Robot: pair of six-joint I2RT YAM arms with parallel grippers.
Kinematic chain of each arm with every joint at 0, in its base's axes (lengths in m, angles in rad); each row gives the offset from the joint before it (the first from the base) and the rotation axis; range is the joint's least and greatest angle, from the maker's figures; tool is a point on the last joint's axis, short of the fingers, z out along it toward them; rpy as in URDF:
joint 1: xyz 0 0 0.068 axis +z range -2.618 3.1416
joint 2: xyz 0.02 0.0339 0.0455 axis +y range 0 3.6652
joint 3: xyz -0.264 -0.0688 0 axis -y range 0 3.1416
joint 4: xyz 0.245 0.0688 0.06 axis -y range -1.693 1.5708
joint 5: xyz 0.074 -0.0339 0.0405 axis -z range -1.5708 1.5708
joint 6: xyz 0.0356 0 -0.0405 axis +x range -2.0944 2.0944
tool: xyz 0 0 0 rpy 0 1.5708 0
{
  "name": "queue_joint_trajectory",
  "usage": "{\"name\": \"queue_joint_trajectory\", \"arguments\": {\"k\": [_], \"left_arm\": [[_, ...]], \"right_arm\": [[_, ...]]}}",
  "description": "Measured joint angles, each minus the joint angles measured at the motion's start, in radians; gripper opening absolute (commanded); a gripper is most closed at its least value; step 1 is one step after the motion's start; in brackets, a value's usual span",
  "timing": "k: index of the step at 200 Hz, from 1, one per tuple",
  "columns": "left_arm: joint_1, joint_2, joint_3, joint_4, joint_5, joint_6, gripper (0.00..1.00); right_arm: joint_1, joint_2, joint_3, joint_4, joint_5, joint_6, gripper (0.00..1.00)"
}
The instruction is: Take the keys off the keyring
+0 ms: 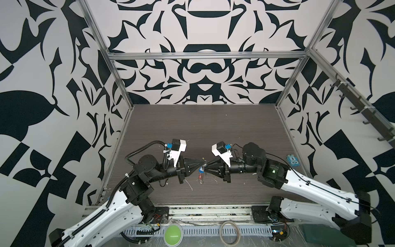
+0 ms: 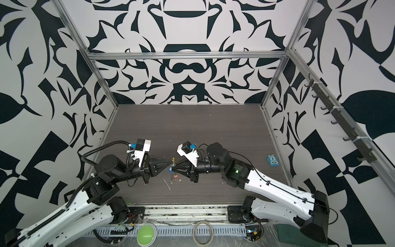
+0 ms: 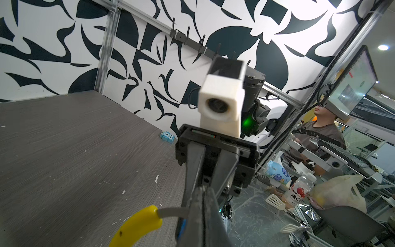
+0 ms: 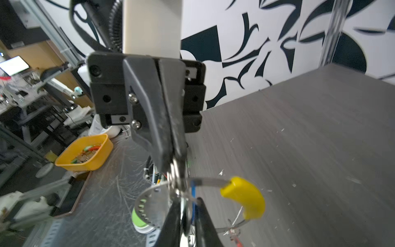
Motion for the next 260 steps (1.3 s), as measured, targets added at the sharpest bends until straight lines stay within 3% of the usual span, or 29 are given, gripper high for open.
{"name": "queue_joint_trajectory", "arguments": {"k": [21,55,130,233,260], "left_arm": [[0.000,-0.009,0.000,0.000,0.000,0.002,0.00],[0.000,-0.011,0.000,0.001,0.000,0.003,0.00],[0.000,-0.013,0.000,0.038,0.001,-0.004,0.00],[0.000,-0.012,-0.004,0.043,0.006,-0.005,0.00],[0.000,-0.012,-0.018,0.048,0.008,-0.005,0.00]], "right_arm": [[0.002,-0.037,0.000,-0.050,0.023,-0.012,0.40],[0.002,-0.118,0.000,-0.070,0.069,-0.010,0.43],[0.002,-0.073,0.000,0.129,0.089,0.097,0.44],[0.003,-0.046,0.000,0.211,0.029,0.167,0.19],[0.003,-0.040,0.000,0.211,0.023,0.169,0.17]]}}
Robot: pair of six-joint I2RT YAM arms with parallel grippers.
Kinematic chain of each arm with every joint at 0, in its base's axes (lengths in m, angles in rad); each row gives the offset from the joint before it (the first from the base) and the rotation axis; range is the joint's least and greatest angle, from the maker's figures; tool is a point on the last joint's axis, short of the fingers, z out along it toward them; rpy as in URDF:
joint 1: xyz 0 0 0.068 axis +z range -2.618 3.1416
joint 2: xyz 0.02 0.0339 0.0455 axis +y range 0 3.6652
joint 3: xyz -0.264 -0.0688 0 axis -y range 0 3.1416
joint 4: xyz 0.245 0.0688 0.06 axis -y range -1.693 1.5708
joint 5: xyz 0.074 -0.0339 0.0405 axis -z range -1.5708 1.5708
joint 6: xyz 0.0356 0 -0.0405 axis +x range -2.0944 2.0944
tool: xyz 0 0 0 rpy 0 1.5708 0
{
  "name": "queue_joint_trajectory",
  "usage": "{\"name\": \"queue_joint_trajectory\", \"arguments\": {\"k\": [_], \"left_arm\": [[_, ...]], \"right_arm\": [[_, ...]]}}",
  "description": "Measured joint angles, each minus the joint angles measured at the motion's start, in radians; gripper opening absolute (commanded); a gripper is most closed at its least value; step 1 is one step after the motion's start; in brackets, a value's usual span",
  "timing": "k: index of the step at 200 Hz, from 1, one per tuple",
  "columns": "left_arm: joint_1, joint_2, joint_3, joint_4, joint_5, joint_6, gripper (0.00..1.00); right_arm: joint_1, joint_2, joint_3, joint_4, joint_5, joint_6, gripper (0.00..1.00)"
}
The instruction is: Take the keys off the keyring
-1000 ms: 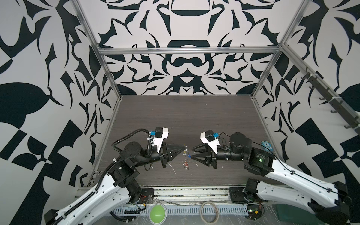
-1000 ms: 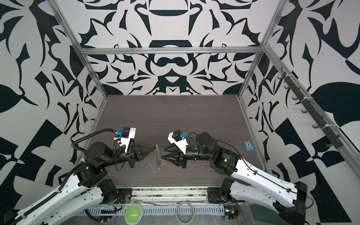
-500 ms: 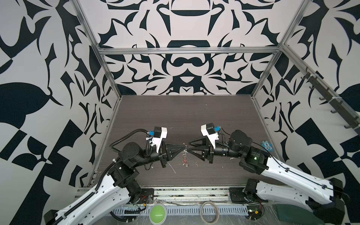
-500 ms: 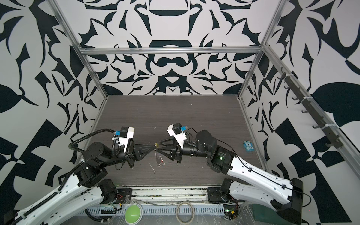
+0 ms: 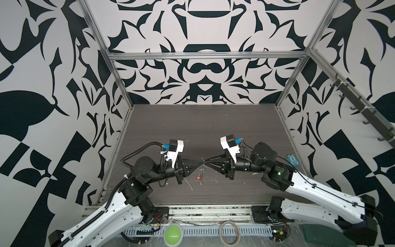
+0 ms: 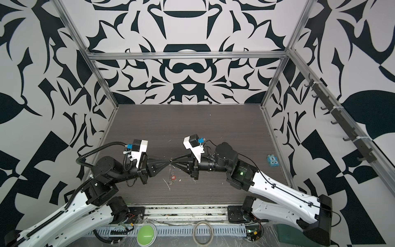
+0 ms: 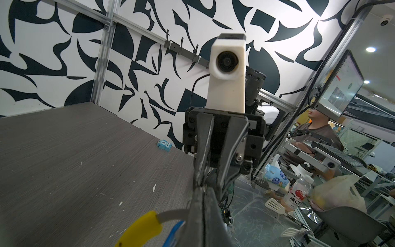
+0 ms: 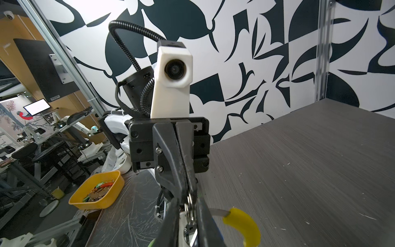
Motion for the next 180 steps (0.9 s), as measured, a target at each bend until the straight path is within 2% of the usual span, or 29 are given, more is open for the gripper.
{"name": "queue_joint_trajectory", "arguments": {"k": [109,180], "left_arm": [[-0.001,-0.014,-0.008,0.005,-0.012,0.000,0.00],[-0.001,-0.020,-0.010,0.005,-0.019,0.000,0.00]], "right_arm": [[0.000,0.012,0.000,0.001,-0.016,0.008,0.15],[0.000,0.012,0.000,0.003,-0.023,0.010,0.00]]}}
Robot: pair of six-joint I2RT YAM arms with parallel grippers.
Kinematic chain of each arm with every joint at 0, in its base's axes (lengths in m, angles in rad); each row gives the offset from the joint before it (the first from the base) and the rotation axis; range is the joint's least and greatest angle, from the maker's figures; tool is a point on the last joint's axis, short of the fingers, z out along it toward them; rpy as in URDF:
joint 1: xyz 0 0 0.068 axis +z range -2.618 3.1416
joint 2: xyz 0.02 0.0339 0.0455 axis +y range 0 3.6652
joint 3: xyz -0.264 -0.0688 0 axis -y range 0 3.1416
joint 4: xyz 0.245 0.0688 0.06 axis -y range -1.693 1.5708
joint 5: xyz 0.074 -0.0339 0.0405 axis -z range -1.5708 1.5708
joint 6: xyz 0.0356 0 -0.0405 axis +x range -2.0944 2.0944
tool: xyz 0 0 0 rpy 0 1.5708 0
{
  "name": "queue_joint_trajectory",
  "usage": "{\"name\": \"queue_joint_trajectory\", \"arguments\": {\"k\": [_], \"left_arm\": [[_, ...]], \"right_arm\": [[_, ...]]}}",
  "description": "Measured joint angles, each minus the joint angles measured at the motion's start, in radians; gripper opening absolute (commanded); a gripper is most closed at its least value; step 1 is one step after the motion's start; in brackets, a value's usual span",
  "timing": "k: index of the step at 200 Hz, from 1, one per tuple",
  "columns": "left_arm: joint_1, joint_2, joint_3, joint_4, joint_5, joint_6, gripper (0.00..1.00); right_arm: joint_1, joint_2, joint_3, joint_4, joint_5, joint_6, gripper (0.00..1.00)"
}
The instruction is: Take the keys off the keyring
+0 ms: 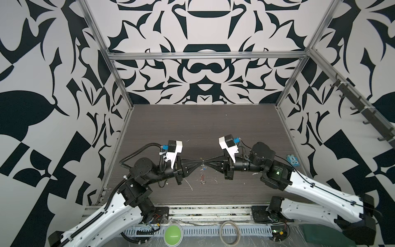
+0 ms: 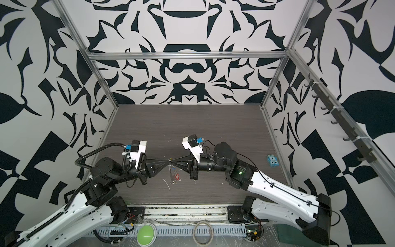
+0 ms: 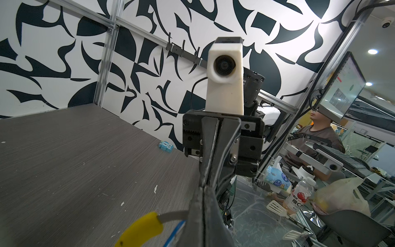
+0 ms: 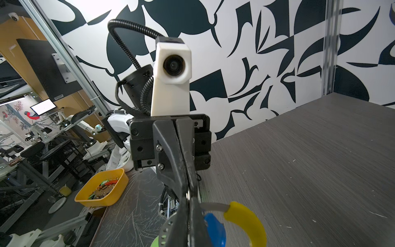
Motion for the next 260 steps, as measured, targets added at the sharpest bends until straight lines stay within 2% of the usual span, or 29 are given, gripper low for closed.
{"name": "queue_joint_trajectory", "arguments": {"k": [34,58,81,105,127,177,243,260], "left_arm": [[0.000,0.003,0.000,-0.001,0.000,0.000,0.00],[0.000,0.003,0.001,-0.023,-0.002,0.000,0.30],[0.000,0.000,0.005,-0.060,-0.008,-0.003,0.38],[0.000,-0.009,0.024,-0.127,-0.007,0.002,0.39],[0.000,0.000,0.079,-0.222,0.005,0.019,0.34],[0.000,0.094,0.232,-0.403,0.085,0.077,0.31],[0.000,0.199,0.306,-0.560,0.153,0.134,0.31],[0.000,0.204,0.306,-0.572,0.163,0.140,0.27]], "right_arm": [[0.000,0.000,0.000,0.000,-0.002,0.003,0.00],[0.000,-0.002,0.007,-0.043,-0.002,-0.010,0.00],[-0.005,0.000,0.049,-0.174,-0.003,-0.055,0.00],[-0.016,0.004,0.120,-0.311,-0.013,-0.113,0.00],[-0.027,0.019,0.200,-0.430,-0.031,-0.182,0.00],[-0.037,0.077,0.327,-0.636,-0.066,-0.305,0.00],[-0.039,0.101,0.349,-0.725,-0.095,-0.355,0.00],[-0.039,0.103,0.357,-0.732,-0.100,-0.357,0.00]]}}
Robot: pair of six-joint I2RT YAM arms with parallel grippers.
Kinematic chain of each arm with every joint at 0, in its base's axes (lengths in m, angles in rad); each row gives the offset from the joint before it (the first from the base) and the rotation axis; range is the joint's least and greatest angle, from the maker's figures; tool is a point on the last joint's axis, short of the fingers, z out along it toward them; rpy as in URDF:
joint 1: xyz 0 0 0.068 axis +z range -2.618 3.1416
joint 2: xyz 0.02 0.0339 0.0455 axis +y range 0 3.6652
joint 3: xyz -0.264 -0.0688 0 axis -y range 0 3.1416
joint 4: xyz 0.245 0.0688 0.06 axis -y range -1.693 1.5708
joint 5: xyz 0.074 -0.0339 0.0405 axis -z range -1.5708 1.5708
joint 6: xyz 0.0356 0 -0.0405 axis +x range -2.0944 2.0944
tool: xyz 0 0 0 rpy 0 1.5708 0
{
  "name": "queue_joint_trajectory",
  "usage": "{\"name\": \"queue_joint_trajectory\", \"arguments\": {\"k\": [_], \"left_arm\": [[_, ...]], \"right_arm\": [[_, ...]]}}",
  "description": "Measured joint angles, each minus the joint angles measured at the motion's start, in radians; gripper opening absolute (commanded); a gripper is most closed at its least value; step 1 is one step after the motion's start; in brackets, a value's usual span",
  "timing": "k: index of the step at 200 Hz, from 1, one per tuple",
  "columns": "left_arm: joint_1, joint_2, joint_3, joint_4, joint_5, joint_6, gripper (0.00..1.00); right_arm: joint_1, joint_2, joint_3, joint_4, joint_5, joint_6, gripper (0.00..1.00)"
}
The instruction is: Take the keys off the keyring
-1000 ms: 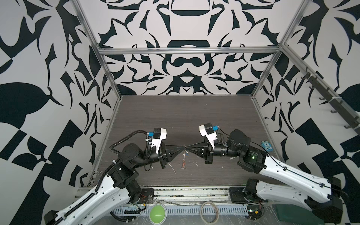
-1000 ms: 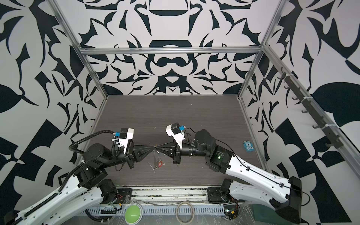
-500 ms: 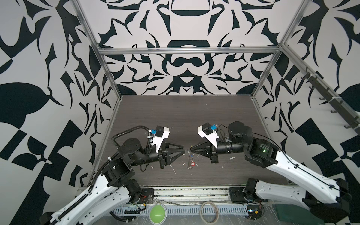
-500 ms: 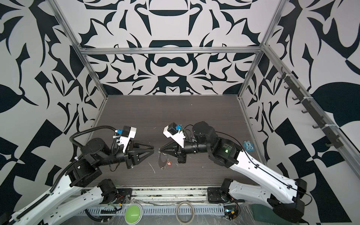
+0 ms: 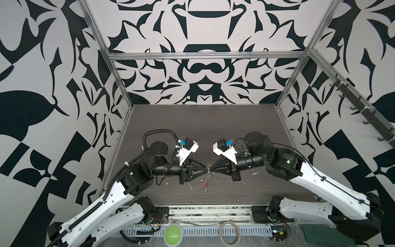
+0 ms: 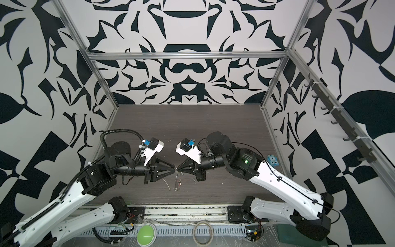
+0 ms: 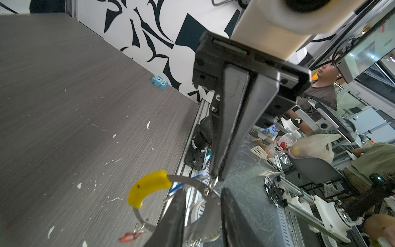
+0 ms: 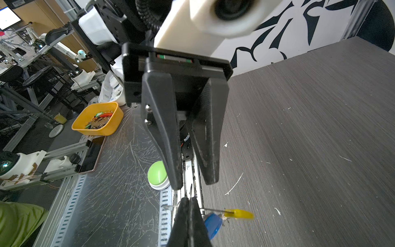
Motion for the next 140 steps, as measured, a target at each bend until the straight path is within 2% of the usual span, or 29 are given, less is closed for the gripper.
{"name": "queue_joint_trajectory", "arguments": {"k": [38,105,140], "left_arm": [[0.000,0.007,0.000,-0.002,0.022,0.016,0.24],[0.000,0.028,0.011,-0.024,0.046,0.038,0.05],[0.000,0.030,0.019,-0.042,0.047,0.053,0.00]], "right_arm": [[0.000,0.005,0.006,-0.003,-0.008,-0.004,0.00],[-0.003,0.026,0.007,-0.007,-0.014,-0.004,0.00],[-0.005,0.028,0.007,-0.006,-0.015,0.004,0.00]]}}
